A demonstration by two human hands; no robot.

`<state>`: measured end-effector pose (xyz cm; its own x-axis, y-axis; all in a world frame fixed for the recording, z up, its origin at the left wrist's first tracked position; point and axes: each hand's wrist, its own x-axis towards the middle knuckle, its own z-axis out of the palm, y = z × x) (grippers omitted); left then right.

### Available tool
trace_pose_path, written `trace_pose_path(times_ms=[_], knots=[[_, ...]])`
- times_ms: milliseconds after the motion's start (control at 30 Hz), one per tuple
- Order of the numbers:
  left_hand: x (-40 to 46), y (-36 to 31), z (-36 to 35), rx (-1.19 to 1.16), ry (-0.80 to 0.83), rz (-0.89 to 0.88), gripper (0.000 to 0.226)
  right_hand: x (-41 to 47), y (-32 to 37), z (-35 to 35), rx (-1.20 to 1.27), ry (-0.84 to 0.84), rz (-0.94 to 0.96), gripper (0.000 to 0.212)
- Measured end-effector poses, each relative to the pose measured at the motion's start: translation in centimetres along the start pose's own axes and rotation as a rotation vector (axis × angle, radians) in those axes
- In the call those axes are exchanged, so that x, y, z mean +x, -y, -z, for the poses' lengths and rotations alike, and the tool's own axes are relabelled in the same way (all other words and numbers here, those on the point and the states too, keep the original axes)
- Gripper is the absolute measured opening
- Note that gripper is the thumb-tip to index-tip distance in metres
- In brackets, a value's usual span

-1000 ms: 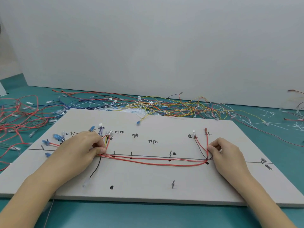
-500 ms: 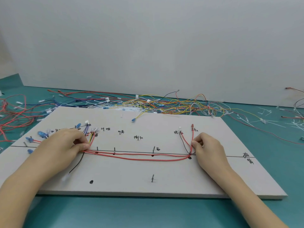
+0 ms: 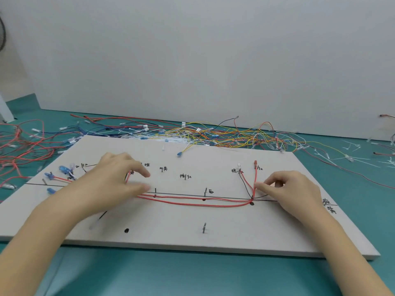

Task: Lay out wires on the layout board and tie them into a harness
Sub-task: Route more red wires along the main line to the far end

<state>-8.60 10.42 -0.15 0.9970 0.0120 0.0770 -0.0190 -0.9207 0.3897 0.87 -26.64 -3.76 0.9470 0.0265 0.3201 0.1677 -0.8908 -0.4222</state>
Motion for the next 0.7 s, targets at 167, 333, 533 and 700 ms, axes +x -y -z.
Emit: trace_pose_path(times_ms=[167, 333, 533, 700], knots=[[0.6, -5.2, 0.0, -0.113, 0.161, -0.110, 0.021, 0.2, -1.6, 0.5, -0.021, -0.135, 0.023, 0.053], [2.0, -12.0, -4.0, -0.231, 0.095, -0.400, 0.024, 0.5, -2.5, -0.1, -0.183, -0.118, 0.127, 0.052], [3.7, -16.6, -9.2, -0.002, 0.054, -0.573, 0.035, 0.8, -4.4, -0.7, -0.238, -0.068, 0.018, 0.047], [5.1, -18.4, -11.4, 0.190, -0.047, -0.624, 0.029, 1.0, -4.6, -1.2, -0.227, -0.004, -0.059, 0.041]])
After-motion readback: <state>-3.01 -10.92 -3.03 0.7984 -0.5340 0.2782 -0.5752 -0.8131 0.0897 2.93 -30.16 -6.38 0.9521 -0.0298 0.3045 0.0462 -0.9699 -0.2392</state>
